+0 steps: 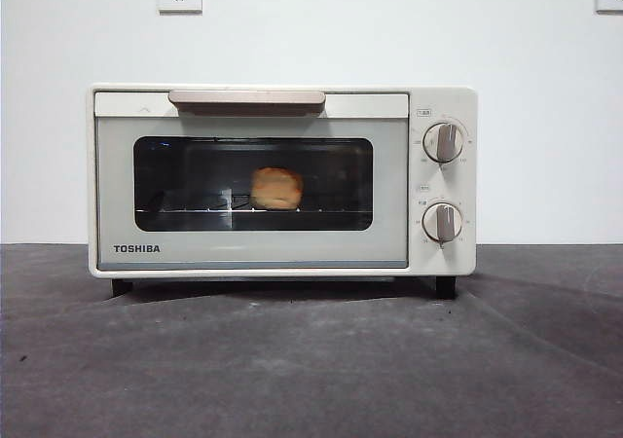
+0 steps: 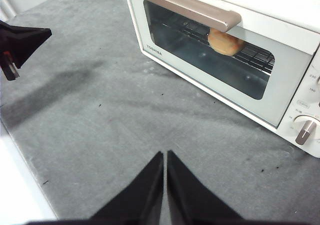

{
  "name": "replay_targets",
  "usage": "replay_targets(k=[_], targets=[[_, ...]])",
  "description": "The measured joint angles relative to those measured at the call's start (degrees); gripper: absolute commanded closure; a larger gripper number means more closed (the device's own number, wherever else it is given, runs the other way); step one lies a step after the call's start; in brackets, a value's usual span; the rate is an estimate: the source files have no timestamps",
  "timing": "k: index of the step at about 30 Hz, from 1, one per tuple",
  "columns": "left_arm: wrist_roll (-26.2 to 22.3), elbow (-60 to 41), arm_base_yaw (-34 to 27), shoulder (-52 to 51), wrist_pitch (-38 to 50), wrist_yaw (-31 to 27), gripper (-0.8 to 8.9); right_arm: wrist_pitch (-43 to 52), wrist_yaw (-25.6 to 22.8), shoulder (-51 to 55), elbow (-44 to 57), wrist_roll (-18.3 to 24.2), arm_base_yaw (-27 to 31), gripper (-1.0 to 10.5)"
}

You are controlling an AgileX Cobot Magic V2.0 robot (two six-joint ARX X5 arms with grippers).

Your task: The left arm flap open the oven, the right arm pick bread and place it into oven, the left arm flap close the oven

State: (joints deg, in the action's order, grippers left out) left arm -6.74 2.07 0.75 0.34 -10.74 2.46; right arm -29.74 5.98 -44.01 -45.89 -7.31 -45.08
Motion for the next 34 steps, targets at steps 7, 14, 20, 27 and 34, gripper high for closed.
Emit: replay_targets(k=[7,14,20,27,34], targets=[[0.74,0.0,0.0,0.0,0.0,-0.02,7.97,0.0,0.0,0.0,0.0,0.0,0.0,9.4],[0.85,0.0,0.0,0.0,0.0,-0.02,7.97,0.0,0.0,0.0,0.0,0.0,0.0,9.4],[0.87,0.0,0.0,0.0,0.0,-0.02,7.97,0.0,0.0,0.0,0.0,0.0,0.0,9.4],[0.87,0.0,0.0,0.0,0.0,-0.02,7.97,0.0,-0.24,0.17,0.0,0.15,0.35,9.4],[0.87,0.0,0.0,0.0,0.0,-0.02,7.97,2.01,-0.92,4.26,0.59,2.03,10.91,9.4]])
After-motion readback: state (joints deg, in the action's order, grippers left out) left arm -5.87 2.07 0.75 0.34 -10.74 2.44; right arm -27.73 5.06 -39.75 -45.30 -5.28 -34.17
